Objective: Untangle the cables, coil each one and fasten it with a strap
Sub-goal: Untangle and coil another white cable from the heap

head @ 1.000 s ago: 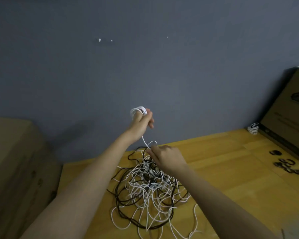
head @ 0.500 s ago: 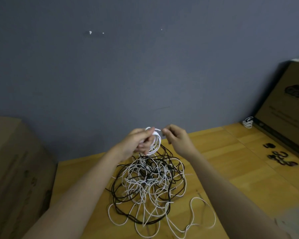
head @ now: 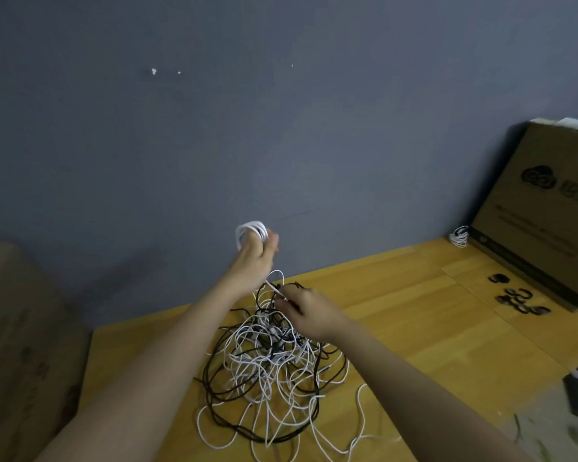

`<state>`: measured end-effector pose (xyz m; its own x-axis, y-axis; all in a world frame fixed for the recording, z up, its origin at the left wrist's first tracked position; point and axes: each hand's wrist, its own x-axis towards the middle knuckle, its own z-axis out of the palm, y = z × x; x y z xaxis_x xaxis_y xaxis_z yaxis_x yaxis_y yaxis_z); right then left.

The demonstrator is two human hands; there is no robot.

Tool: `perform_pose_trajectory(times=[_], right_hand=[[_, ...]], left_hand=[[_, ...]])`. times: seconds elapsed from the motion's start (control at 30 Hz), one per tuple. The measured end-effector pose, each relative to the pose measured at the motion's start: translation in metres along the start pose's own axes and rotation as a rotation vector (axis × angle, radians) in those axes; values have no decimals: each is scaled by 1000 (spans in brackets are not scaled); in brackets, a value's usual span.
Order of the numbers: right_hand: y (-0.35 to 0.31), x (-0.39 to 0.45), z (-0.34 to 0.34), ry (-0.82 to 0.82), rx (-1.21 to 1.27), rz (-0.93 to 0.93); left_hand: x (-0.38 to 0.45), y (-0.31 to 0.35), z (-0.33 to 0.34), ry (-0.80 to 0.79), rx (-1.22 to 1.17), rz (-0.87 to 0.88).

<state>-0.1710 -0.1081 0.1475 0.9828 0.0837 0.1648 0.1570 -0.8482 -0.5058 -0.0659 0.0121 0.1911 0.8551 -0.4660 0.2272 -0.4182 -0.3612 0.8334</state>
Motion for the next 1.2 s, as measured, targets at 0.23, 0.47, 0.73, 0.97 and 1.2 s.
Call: perform_pose_trajectory(times=[0.23,0.47,0.73,0.97,1.2], right_hand=[[3,17,-51,205,-122,-88],[26,29,-69,297,134,106],[9,24,-14,46,320,251],[3,-6,16,-108,-41,127],[6,0,-25,202,6,-17]], left_hand=[[-30,2,-4,-306,186,61],[-38,17,-20,-456,-215,-65],[-30,54,-18,-289,-818,-10],[-5,29,-19,42,-104,86],[-29,-6,-28,-381,401,-87]])
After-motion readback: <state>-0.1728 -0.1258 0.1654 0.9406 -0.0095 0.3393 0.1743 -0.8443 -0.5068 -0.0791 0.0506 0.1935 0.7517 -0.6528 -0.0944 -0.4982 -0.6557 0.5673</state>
